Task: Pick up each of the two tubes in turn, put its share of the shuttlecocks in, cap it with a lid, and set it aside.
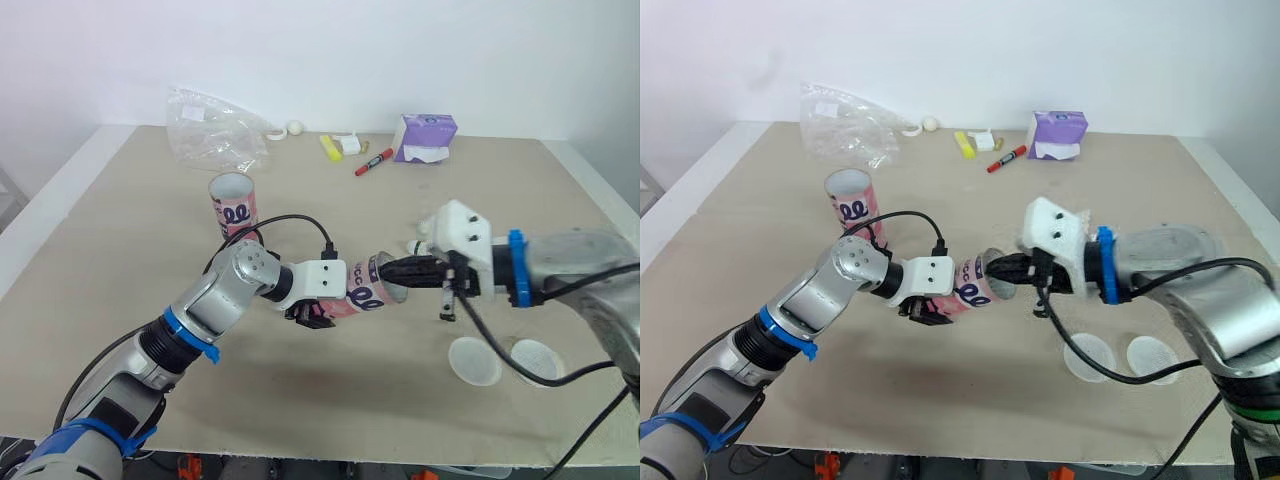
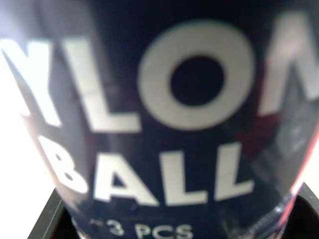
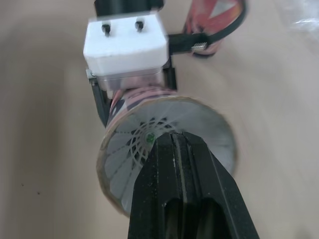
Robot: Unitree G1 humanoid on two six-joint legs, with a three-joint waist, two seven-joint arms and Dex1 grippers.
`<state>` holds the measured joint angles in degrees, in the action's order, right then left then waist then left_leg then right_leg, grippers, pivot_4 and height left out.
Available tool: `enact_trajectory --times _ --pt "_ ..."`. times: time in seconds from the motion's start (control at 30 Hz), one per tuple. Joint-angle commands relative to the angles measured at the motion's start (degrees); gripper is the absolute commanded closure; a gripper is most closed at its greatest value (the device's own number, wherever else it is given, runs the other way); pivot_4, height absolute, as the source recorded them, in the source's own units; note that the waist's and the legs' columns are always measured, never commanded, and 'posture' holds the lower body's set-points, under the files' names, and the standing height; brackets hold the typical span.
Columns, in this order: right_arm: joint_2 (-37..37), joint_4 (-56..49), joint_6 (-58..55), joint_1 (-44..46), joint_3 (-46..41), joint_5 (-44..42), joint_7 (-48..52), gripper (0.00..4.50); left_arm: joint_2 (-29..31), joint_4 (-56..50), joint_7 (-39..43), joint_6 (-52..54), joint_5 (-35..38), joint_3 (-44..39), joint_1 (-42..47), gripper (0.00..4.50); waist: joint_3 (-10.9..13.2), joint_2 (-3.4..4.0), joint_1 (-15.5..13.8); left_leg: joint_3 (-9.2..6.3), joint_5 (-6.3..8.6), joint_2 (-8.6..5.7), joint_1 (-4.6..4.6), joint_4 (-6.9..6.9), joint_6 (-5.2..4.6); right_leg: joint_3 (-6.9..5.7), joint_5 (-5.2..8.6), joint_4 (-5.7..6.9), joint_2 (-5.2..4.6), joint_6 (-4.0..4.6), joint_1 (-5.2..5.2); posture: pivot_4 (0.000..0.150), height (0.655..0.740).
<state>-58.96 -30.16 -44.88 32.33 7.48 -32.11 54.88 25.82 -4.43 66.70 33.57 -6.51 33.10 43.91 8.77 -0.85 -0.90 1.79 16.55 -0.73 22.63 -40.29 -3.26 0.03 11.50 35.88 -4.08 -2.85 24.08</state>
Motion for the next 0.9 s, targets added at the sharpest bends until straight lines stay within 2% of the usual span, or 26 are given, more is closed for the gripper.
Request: enact_trajectory --times 0.03,0.2,0.43,0.6,0.77,0.9 --pt "1.6 0.7 1.2 4.4 5.8 5.4 1.1 4.47 -0.2 2.3 -0.8 0.5 -1.4 2.2 -1.0 1.64 0.0 0.0 0.0 -0.02 0.0 0.0 0.0 0.0 0.0 -0.01 0.0 0.0 0.0 0.0 0.0 0.15 0.74" --pt "5.6 3.6 0.1 10.2 17.4 13.0 3.9 4.47 -0.7 2.7 -1.1 0.5 -1.4 2.2 -1.0 1.64 0.0 0.02 -0.1 -0.1 -0.02 -0.01 0.01 0.0 -0.02 -0.11 0.0 0.02 0.02 0.03 0.0 0.15 0.74" --pt "15.0 12.6 0.2 17.3 26.9 20.6 7.8 4.47 -1.4 3.2 -1.6 0.3 -1.5 2.2 -1.0 1.64 -0.3 -0.18 0.5 -0.11 -0.04 0.08 -0.46 -0.01 -0.05 -0.25 -0.1 0.04 0.02 0.16 -0.17 0.15 0.74" --pt "16.8 13.9 0.4 17.5 27.6 22.3 11.8 4.47 -1.7 3.1 -1.7 0.5 -1.8 2.0 -1.3 1.64 -0.4 -0.11 0.6 -0.26 0.0 0.48 -1.25 0.01 0.04 -0.93 -0.12 0.04 -0.23 0.19 -0.63 0.15 0.74" --pt "17.7 14.9 0.2 17.0 25.5 22.3 13.5 4.47 -1.6 2.8 -1.5 0.7 -2.1 1.6 -1.7 1.64 -0.5 0.1 0.6 -0.36 -0.14 0.52 -1.46 0.48 0.37 -1.41 -0.12 0.04 -0.45 0.19 -0.62 0.15 0.74" --pt "18.1 15.0 -1.4 17.3 20.0 19.5 14.5 4.47 -1.5 2.8 -1.4 0.7 -2.3 1.6 -1.9 1.64 -0.5 0.18 0.5 -0.48 -0.24 0.52 -1.48 0.65 0.47 -1.84 -0.17 0.08 -0.47 0.25 -0.63 0.15 0.74"
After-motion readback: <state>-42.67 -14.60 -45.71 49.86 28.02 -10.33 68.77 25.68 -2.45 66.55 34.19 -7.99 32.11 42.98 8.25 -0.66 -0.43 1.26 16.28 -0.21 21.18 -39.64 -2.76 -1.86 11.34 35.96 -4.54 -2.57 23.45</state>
